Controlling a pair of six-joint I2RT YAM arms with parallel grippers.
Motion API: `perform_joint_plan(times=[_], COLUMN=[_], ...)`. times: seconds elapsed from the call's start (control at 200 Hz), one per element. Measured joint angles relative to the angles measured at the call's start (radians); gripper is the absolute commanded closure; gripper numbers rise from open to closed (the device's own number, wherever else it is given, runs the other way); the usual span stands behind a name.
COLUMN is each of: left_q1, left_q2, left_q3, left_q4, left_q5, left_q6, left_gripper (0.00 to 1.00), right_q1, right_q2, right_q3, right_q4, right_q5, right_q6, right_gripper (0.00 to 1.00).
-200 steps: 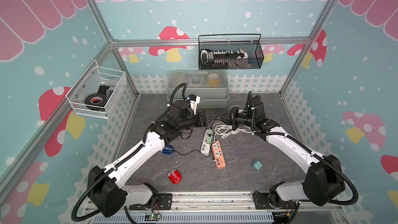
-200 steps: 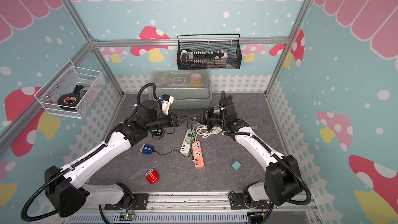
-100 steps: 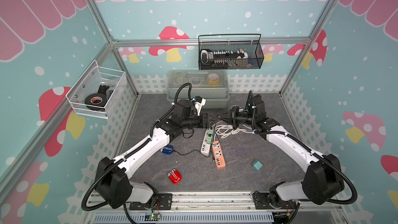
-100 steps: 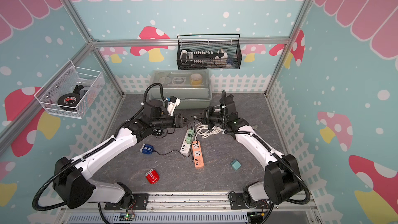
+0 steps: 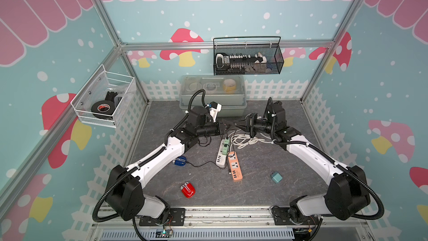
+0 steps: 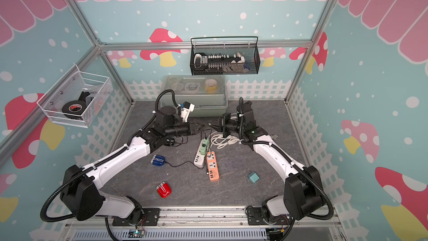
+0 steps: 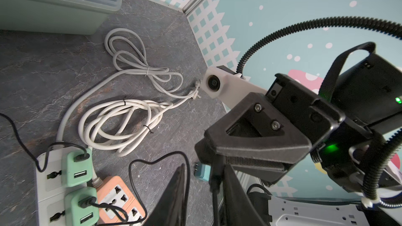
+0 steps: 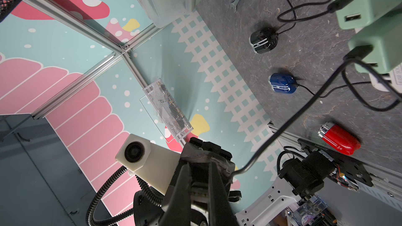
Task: Charge the electric shaver
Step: Pick up the charging cable from the center of the board.
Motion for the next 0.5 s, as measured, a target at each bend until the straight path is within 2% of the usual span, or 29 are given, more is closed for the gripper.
perform_joint_plan(times=[0.16,0.285,0.5], left_q1=[0.000,0.001,0.002], left_q2=[0.000,0.002,0.006], left_q3=[0.000,0.000,-0.001], left_q4=[0.022,0.030,0.029], left_q5=[0.006,0.013,0.025], left_q6=[-0.017,-0.027,-0.034], left_gripper=[0.84,0.96,0.98], right_q1=[0.000,0.000,-0.001], right_q2=[0.000,0.000,-0.001], right_q3=[-0.007,-0.020,-0.035], right_q4=[0.005,0.011,0.028], right_q5=[0.000,0.001,0.006], right_q6=[0.008,0.016,0.034], right_gripper=[0.96,0.96,0.96])
